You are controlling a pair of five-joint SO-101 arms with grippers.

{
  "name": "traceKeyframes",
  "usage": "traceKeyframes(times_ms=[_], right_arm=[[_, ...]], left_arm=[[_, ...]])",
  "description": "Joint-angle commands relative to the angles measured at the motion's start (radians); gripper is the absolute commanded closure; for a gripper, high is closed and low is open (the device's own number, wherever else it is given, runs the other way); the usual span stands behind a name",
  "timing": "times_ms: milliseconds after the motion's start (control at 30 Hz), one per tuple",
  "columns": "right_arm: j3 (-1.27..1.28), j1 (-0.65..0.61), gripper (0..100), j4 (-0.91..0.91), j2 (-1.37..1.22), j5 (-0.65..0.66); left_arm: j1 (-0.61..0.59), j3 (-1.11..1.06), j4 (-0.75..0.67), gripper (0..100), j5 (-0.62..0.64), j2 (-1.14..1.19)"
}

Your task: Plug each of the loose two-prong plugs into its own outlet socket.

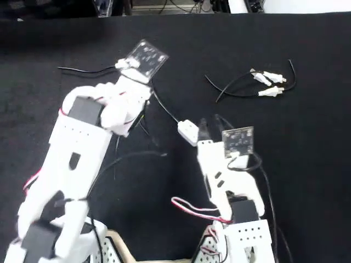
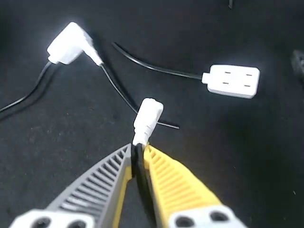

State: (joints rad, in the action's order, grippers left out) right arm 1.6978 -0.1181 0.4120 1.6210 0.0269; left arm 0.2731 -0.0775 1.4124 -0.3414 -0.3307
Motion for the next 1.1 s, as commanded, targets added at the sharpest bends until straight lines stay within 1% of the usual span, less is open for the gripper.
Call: traceKeyframes(times_ms=[0,167,267,467,567,700,833,933,1067], right_arm=[[-0.012,0.068,88.3,0.017,0.012,-0.005],[-0.018,0.14,88.3,0.038,0.012,-0.003],[-0.016,0.172,88.3,0.044,0.012,-0.003],[-0.019,0.152,88.3,0.069,0.01,-0.003],[-0.019,0.115,88.3,0.072,0.008,-0.003],[-0.042,0.097,88.3,0.072,-0.031,-0.003],[-0.157,0.034,88.3,0.086,-0.234,-0.005],[-0.286,-0.02,88.3,0.086,-0.473,-0.005],[-0.464,-0.032,88.2,0.086,-0.799,-0.003]], left_arm=[[0.007,0.214,0.127,97,0.034,0.141],[0.01,0.435,0.288,97,0.117,0.361],[0.005,0.553,0.341,97,0.161,0.453],[-0.036,0.713,0.333,97,0.273,0.499],[-0.107,0.746,0.331,97,0.336,0.5],[-0.197,0.733,0.347,97,0.376,0.496],[-0.245,0.662,0.347,97,0.384,0.491],[-0.252,0.618,0.347,97,0.384,0.491],[-0.249,0.61,0.347,97,0.384,0.491]])
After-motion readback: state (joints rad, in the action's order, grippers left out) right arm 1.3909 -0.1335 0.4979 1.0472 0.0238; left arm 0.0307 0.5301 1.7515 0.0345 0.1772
